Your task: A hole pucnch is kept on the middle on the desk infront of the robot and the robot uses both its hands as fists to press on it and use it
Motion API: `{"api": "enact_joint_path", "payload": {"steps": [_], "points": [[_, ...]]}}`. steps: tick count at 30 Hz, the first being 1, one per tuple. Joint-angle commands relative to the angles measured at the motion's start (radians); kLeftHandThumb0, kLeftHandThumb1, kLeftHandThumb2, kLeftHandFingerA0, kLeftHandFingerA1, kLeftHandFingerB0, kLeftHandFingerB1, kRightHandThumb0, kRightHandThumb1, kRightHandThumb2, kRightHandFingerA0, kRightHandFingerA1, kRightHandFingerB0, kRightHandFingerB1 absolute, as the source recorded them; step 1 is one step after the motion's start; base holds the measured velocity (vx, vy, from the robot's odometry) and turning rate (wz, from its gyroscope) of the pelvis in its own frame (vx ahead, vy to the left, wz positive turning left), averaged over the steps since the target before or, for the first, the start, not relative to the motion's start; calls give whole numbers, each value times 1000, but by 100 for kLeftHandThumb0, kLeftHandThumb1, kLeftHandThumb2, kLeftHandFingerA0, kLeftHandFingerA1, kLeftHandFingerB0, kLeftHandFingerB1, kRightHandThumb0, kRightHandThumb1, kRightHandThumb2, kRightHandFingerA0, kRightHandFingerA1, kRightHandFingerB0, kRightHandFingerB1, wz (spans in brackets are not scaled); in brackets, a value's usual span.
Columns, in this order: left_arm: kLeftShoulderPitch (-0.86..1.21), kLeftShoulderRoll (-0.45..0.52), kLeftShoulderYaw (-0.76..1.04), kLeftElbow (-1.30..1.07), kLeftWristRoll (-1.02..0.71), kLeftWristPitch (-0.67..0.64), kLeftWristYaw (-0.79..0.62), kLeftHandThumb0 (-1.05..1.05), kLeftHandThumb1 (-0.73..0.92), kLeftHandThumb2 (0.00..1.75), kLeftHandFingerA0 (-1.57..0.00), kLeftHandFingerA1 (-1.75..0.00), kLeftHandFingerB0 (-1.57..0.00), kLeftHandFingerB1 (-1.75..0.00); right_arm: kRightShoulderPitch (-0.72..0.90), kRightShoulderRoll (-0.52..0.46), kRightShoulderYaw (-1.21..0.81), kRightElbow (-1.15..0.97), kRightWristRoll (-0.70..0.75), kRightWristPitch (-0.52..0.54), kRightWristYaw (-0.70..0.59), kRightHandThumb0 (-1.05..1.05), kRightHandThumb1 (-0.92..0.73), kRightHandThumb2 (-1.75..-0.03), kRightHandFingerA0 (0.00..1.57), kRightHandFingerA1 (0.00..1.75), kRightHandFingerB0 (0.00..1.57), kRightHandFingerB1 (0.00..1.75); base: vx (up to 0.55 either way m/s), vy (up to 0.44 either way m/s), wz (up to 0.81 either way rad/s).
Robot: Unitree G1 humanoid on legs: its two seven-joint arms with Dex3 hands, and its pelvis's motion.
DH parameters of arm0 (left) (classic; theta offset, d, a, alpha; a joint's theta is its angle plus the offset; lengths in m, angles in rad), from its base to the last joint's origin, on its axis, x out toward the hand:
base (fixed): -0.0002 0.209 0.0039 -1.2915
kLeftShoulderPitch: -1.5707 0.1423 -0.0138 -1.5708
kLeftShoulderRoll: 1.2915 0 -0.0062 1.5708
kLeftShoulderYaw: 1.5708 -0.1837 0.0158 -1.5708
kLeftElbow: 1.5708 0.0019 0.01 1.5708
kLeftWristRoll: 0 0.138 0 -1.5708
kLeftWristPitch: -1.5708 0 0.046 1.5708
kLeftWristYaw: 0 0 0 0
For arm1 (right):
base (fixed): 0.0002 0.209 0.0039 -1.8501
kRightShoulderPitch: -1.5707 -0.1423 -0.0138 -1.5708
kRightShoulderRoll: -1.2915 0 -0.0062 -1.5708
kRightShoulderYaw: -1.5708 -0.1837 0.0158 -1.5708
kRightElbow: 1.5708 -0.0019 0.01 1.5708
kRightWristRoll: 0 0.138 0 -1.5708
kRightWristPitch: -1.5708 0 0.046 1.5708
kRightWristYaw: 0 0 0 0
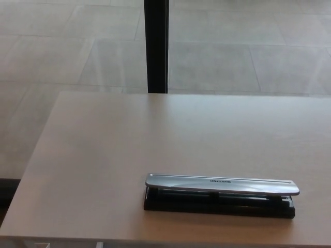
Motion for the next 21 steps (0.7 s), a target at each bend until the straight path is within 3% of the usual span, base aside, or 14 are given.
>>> {"api": "enact_joint_path", "payload": {"steps": [1,2,3,4,5,6,8,9,12,14,15,17,18,21], "points": [[30,36,-11,176,-30,120,-232,-24,42,109,-97,-145,-78,-91,-20,119,-20,70,133,117,-75,-46,-74,-70,112,175,74,150,0,0,0],[35,35,-9,171,-36,120,-243,-21,34,100,-107,-155,-80,-93,-19,134,0,58,116,116,-84,-47,-73,-72,99,175,76,114,0,0,0],[46,33,-5,155,-49,135,-267,-26,31,98,-133,-134,-86,-92,-10,168,41,30,85,109,-64,-47,-68,-70,93,171,77,123,0,0,0],[46,34,-5,157,-52,139,-274,-26,31,98,-133,-134,-86,-92,-6,174,48,23,85,107,-51,-47,-68,-70,93,171,77,123,0,0,0],[45,34,-6,149,-53,143,-277,-31,37,88,-117,-154,-88,-97,-5,177,58,32,91,109,-4,-48,-70,-67,87,172,73,113,0,0,0],[45,33,-3,141,-57,146,-279,-32,37,87,-112,-155,-87,-94,2,184,80,28,83,111,25,-48,-69,-66,88,173,75,124,0,0,0],[44,31,-1,140,-58,147,-281,-32,37,87,-112,-155,-87,-94,6,185,94,21,85,114,26,-48,-69,-66,88,173,75,124,0,0,0],[43,29,2,136,-64,143,-293,-32,38,85,-105,-156,-86,-93,7,186,110,31,80,115,36,-47,-67,-66,91,174,75,115,0,0,0],[39,37,-26,140,-43,142,-331,-28,42,93,-87,-143,-83,-89,34,204,186,11,48,148,67,-47,-64,-63,98,164,76,99,0,0,0],[45,35,-32,132,-43,136,-347,-31,43,92,-90,-123,-84,-87,49,211,211,0,60,155,99,-46,-61,-66,94,161,74,98,0,0,0],[45,34,-36,130,-39,132,-346,-31,42,92,-93,-115,-84,-86,60,216,225,-13,64,159,112,-49,-62,-66,94,159,68,83,0,0,0],[44,34,-37,135,-40,128,-356,-27,37,94,-101,-89,-87,-84,70,214,245,-15,73,172,125,-48,-69,-68,85,163,64,78,0,0,0],[46,31,-41,131,-38,124,-362,-28,37,95,-100,-85,-87,-83,75,214,254,-20,75,183,124,-46,-51,-98,113,130,63,77,0,0,0],[60,26,-47,114,-36,114,-387,-27,36,98,-98,-85,-87,-84,85,217,265,-25,88,183,139,-47,-51,-98,115,132,62,77,0,0,0]]}}
